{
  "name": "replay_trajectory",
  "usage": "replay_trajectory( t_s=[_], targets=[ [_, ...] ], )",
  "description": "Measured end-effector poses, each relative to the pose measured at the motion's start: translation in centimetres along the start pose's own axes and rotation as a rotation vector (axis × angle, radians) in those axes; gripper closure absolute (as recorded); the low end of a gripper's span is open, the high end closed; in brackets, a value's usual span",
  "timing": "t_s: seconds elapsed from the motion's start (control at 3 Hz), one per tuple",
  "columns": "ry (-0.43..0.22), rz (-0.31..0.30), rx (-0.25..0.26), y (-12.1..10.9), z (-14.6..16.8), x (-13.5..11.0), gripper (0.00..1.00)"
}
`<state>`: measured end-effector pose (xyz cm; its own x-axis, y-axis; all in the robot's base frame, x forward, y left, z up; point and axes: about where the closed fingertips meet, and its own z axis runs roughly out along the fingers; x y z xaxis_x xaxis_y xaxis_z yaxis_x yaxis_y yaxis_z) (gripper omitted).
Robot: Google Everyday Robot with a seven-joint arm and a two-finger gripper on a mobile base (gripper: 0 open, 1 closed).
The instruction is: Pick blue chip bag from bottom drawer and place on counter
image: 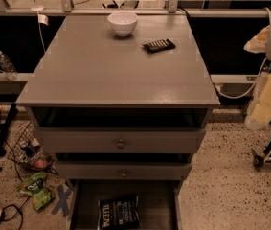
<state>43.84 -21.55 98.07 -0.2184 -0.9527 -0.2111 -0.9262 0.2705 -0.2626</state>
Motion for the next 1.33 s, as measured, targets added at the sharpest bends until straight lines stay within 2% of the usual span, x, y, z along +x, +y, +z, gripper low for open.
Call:
replay_trajectory(
  t_s=[0.67,1.0,1.33],
  targets=[
    [-0.014,0.005,0.005,-0.1,0.0,0.0,0.0],
    [-0.032,0.033,-0.028,1.1,3.1,0.2,0.0],
    [-0.103,0.079,-0.104,4.4,10.0,-0.2,0.0]
  ],
)
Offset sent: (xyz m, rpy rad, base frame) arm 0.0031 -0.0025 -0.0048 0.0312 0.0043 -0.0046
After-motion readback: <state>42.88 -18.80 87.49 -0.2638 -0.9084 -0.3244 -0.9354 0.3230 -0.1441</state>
